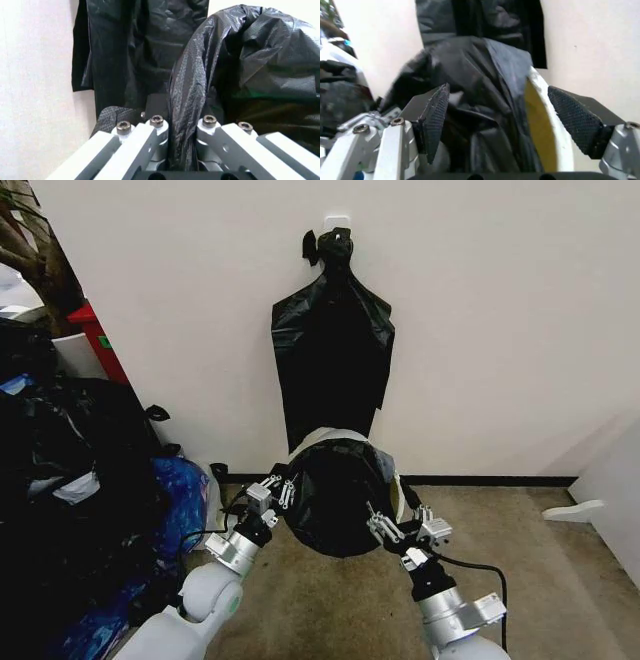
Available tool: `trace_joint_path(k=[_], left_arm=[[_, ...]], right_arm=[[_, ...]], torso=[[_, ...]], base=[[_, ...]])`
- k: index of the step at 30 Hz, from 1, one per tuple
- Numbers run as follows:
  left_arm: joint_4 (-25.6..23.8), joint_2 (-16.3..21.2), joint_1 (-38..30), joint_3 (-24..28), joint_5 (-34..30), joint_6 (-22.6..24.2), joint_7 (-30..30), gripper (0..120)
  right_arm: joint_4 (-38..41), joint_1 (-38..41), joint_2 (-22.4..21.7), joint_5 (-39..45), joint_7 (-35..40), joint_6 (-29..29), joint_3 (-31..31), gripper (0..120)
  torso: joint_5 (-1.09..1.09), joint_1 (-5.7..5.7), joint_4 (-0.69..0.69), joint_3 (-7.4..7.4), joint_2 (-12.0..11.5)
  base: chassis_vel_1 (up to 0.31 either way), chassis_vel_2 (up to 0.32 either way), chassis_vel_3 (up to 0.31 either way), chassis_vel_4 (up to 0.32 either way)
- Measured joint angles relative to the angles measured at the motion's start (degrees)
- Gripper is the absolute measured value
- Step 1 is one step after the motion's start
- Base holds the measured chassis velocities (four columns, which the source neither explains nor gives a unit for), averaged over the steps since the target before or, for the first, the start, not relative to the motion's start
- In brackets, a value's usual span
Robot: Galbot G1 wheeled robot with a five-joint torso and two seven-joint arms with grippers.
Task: Place the garbage bag over the trash bin.
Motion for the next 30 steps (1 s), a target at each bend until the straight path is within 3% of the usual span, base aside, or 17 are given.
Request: trace_joint_path(k=[6,9,10,12,17,30], left_arm=[[-0.31,-0.02,0.04,0.05,0.2,0.17,-0.14,4],[-0.31,-0.05,0.04,0.08,0.3,0.28,-0.23,4],[-0.31,-0.07,0.04,0.09,0.37,0.35,-0.28,4],[-0.31,-0.07,0.04,0.1,0.38,0.36,-0.28,4],[-0.2,-0.05,-0.01,0.04,0.48,0.45,-0.29,4],[0.33,-0.01,-0.18,0.09,0.78,0.49,-0.39,4]], right_arm=[[0.0,0.13,0.11,0.53,1.64,-1.41,0.02,73],[0.0,0.35,0.16,1.19,1.89,-1.82,-0.02,68],[0.0,0.59,0.19,1.7,1.94,-2.18,-0.07,58],[0.0,0.63,0.2,1.76,1.94,-2.23,-0.09,56],[0.35,0.62,0.56,1.07,1.94,-2.55,-0.78,36],[-0.32,1.05,0.91,-2.88,6.23,-4.26,-1.05,34]], torso=[[0.0,0.0,0.0,0.0,0.0],[0.0,0.0,0.0,0.0,0.0],[0.0,0.0,0.0,0.0,0.0],[0.0,0.0,0.0,0.0,0.0],[0.0,0.0,0.0,0.0,0.0],[0.0,0.0,0.0,0.0,0.0]], base=[[0.0,0.0,0.0,0.0],[0.0,0.0,0.0,0.0],[0.0,0.0,0.0,0.0],[0.0,0.0,0.0,0.0],[0.0,0.0,0.0,0.0],[0.0,0.0,0.0,0.0]])
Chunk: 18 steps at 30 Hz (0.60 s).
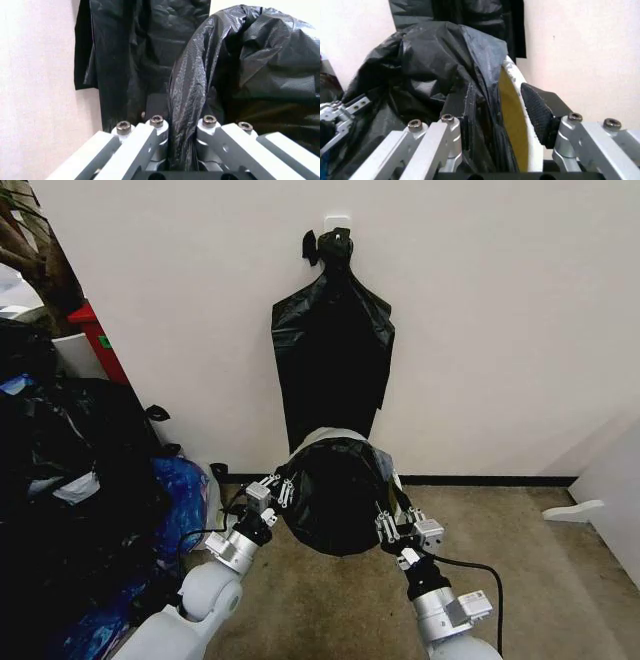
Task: Place the garbage bag over the trash bin.
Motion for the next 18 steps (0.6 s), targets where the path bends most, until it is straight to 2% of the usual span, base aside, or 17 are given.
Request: trace_joint_path(k=[7,18], left_arm=[[0.11,0.01,0.0,0.08,0.08,0.03,-0.03,4],[-0.04,0.07,0.31,0.05,0.19,0.09,-0.11,4]], right_arm=[[0.54,0.15,0.07,0.91,-0.04,-0.35,-0.4,25],[0.1,0.47,0.13,0.09,0.29,-0.86,-1.03,23]], torso=[[0.0,0.0,0.0,0.0,0.0],[0.0,0.0,0.0,0.0,0.0]], base=[[0.0,0.0,0.0,0.0],[0.0,0.0,0.0,0.0]])
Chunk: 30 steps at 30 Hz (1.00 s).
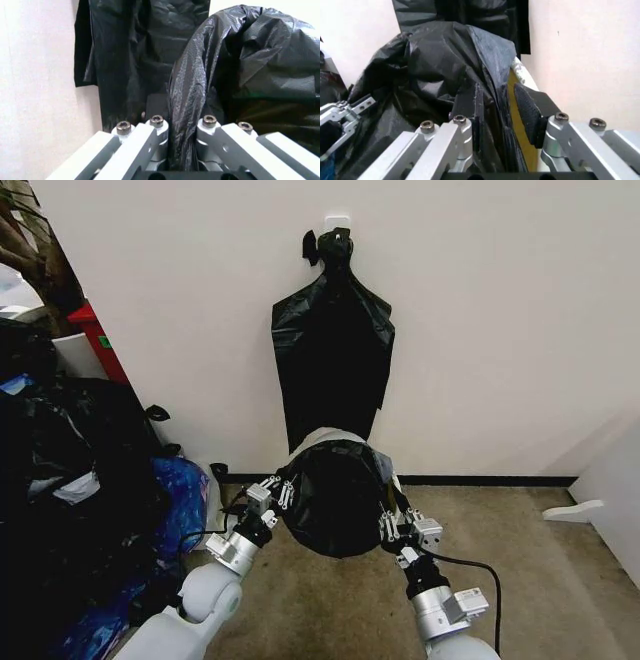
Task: Place the garbage bag over the trash bin.
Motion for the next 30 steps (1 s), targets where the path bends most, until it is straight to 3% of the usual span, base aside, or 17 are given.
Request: trace_joint_path(k=[17,23,30], left_arm=[[-0.12,-0.3,0.11,0.09,0.51,0.08,-0.01,4],[-0.33,-0.43,0.3,0.1,0.71,0.09,-0.05,4],[-0.56,-0.54,0.61,0.02,0.81,0.09,-0.08,4]], right_arm=[[-0.75,0.87,0.71,-0.4,0.06,-0.54,-0.59,19],[-1.03,1.02,0.81,-0.28,0.04,-0.57,-0.28,0],[-1.09,1.03,0.86,-0.54,0.01,-0.57,-0.08,0]], torso=[[0.0,0.0,0.0,0.0,0.0],[0.0,0.0,0.0,0.0,0.0],[0.0,0.0,0.0,0.0,0.0]], base=[[0.0,0.0,0.0,0.0],[0.0,0.0,0.0,0.0],[0.0,0.0,0.0,0.0]])
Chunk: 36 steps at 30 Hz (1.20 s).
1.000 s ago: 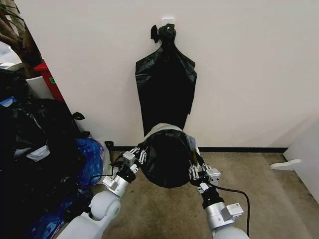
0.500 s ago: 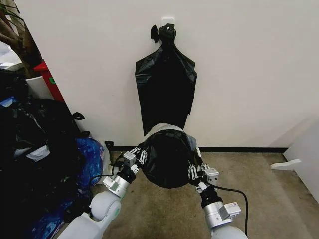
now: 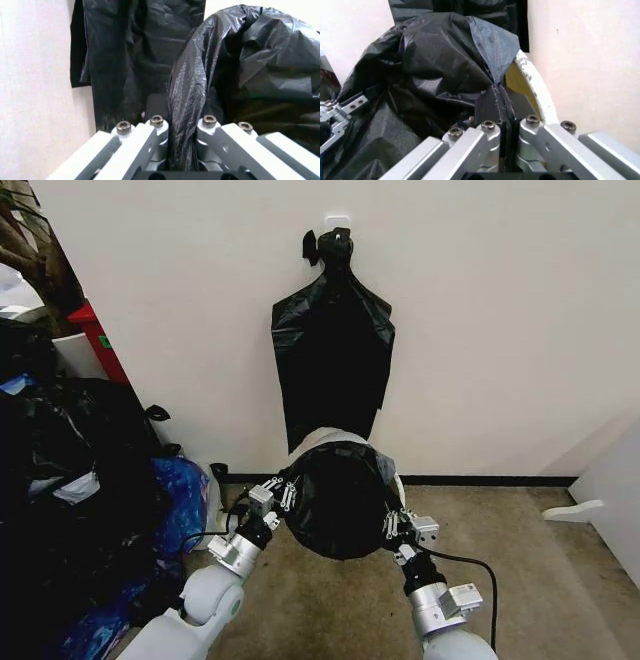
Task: Place the garbage bag over the trash bin.
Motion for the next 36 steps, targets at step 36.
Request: trace_joint_path(k=[36], left_arm=[[-1.1,0.38,0.59,-0.48,-1.31,-0.08,0.07,4]], right_arm=[[-9.02,3.9,0.56,-8.42,-1.23,3.95,6.91,0]], torso=[[0.0,0.0,-0.01,0.0,0.0]], base=[[0.0,0.0,0.0,0.0]])
